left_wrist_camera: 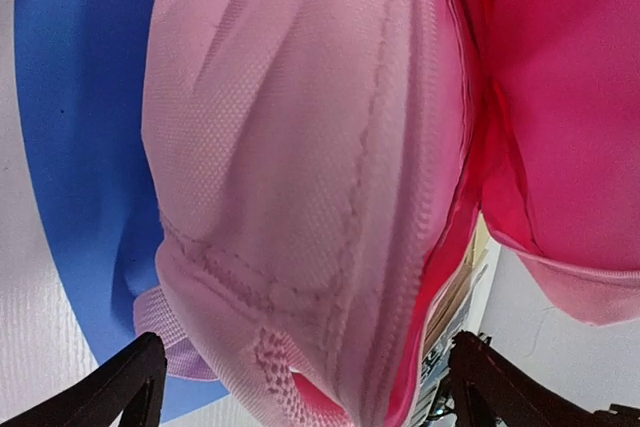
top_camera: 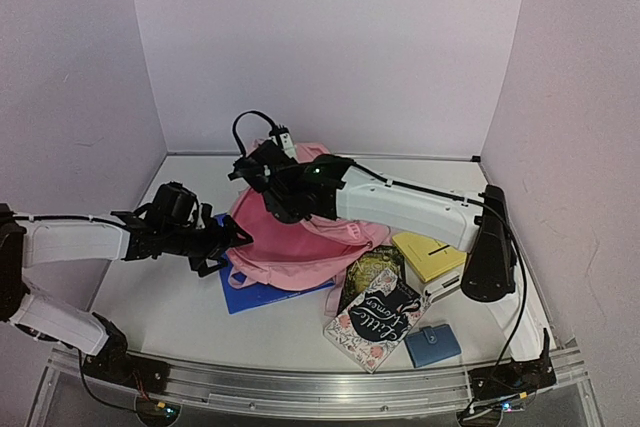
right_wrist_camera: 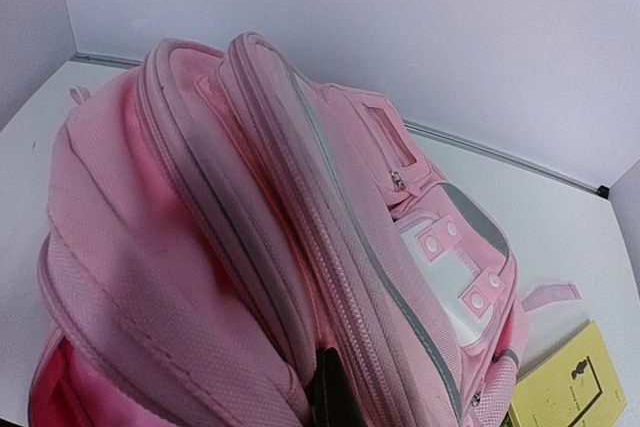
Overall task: Pack the student bag
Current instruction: Unzip the student bag at the center of the board.
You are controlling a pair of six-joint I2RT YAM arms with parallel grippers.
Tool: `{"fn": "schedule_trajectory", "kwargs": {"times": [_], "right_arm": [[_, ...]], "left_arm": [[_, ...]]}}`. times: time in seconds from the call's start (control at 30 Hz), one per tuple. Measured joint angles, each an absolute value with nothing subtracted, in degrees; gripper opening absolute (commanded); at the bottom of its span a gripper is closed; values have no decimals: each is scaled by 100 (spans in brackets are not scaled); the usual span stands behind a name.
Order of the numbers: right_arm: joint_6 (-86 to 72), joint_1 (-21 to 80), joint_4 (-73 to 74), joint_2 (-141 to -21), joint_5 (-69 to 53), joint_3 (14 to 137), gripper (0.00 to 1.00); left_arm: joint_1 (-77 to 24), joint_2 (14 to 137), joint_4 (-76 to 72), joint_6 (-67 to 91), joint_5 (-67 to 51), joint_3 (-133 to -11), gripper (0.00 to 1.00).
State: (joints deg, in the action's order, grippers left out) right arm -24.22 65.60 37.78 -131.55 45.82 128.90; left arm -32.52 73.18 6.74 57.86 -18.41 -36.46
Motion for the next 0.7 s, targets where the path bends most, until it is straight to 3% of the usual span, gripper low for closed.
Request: {"fn": "schedule_trajectory", "kwargs": {"times": [0.2,0.3,0.7], "right_arm": [[-2395,6555,3906,-13039,4584,12892,0],[-2191,6559,3996,-12919,4659,12892,0],[-394,6966,3987,-12098,6733,12845,0]], "left_arm": [[-3258,7937,107,5948,-2016,-3629,22],[-3256,8137,106,5881,-2014,-3704,4],[-2811,9497,771,4798,-2753,-6120,0]]}}
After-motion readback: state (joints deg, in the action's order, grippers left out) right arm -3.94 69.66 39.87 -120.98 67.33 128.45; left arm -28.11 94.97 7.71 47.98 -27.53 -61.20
